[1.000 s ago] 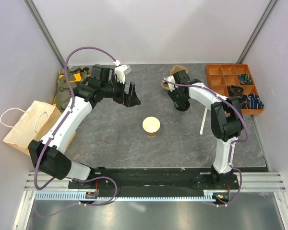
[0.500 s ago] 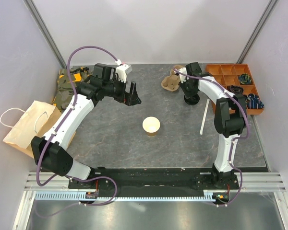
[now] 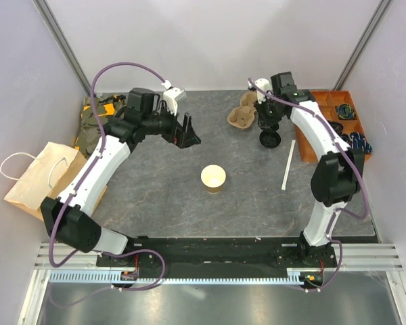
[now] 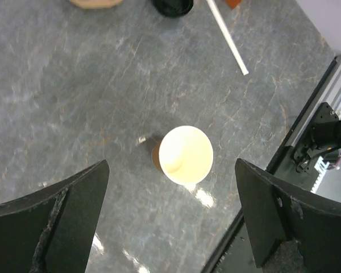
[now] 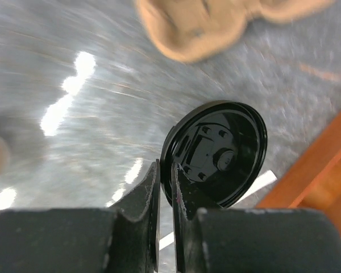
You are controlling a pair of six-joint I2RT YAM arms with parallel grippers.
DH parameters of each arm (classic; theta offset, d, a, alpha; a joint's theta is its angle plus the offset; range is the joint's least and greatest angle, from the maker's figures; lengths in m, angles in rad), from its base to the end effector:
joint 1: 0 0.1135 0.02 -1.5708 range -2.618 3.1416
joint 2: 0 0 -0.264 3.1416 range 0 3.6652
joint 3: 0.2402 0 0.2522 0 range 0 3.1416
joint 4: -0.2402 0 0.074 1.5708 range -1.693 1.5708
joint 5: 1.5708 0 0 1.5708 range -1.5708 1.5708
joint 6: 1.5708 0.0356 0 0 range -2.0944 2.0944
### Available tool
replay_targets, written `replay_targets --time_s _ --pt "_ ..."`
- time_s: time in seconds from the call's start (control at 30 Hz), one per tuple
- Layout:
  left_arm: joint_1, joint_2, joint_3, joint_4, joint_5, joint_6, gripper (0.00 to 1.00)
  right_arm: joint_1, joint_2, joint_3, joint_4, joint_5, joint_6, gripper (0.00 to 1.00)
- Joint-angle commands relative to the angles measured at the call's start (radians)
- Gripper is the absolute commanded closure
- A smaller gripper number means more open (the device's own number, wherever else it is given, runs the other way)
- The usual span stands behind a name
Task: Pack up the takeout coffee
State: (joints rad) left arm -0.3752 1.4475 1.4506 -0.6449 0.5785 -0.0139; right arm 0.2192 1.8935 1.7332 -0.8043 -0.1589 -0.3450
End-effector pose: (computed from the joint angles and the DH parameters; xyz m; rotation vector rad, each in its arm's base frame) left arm 0.2864 -0.1337 0.3741 0.7169 2.1019 -0.8541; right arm 0.4061 0.0962 0.2943 -0.7628 2.4061 0.1509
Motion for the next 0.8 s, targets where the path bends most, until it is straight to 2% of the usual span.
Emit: replay_targets --time_s 0.0,0.07,0.1,0.17,0.2,0.33,0.37,0.4,0.43,0.47,0.5,0.57,0.67,0.7,0.77 --pt "0.004 -0.172 -0.123 0.195 0.154 0.120 0.00 0.002 -0.132 0.098 -0.119 -0.322 -0.011 1.00" --pt "0.004 -0.231 -0.220 0.293 0.194 0.169 0.00 0.002 -0.164 0.106 -0.165 -0.442 -0.006 1.00" --pt "0.004 -0.292 -0.255 0.325 0.233 0.184 0.00 0.002 -0.172 0.106 -0.177 -0.559 0.000 1.00" --pt "0.002 -0.349 -0.355 0.414 0.273 0.270 0.00 0.002 -0.194 0.086 -0.203 -0.663 0.020 1.00" --pt "0.001 -0.392 -0.377 0.419 0.318 0.316 0.00 0.002 -0.200 0.072 -0.210 -0.789 0.032 1.00" --pt "-0.013 -0.430 -0.424 0.407 0.323 0.467 0.00 0.005 -0.246 -0.044 -0.176 -1.060 0.093 1.00" --pt "-0.024 -0.440 -0.430 0.395 0.310 0.509 0.03 0.002 -0.249 -0.084 -0.161 -1.099 0.121 1.00" --pt "-0.072 -0.469 -0.455 0.395 0.276 0.607 0.13 0.003 -0.252 -0.102 -0.145 -1.181 0.180 1.00" --pt "-0.109 -0.484 -0.473 0.405 0.227 0.659 0.20 0.005 -0.258 -0.121 -0.110 -1.217 0.210 1.00" --pt "-0.149 -0.499 -0.499 0.485 0.095 0.696 0.26 0.005 -0.264 -0.168 -0.081 -1.246 0.242 1.00" --pt "-0.210 -0.518 -0.557 0.548 0.043 0.741 0.29 0.008 -0.270 -0.194 -0.044 -1.266 0.338 1.00" --pt "-0.238 -0.544 -0.588 0.615 0.021 0.791 0.30 0.015 -0.292 -0.271 0.054 -1.275 0.427 1.00" --pt "-0.344 -0.533 -0.590 0.640 -0.040 0.900 0.40 0.035 -0.333 -0.380 0.213 -1.283 0.616 1.00" --pt "-0.367 -0.529 -0.599 0.678 -0.064 0.957 0.47 0.039 -0.343 -0.402 0.255 -1.282 0.661 1.00" --pt "-0.412 -0.516 -0.614 0.715 -0.133 1.003 0.50 0.054 -0.353 -0.437 0.309 -1.294 0.739 1.00"
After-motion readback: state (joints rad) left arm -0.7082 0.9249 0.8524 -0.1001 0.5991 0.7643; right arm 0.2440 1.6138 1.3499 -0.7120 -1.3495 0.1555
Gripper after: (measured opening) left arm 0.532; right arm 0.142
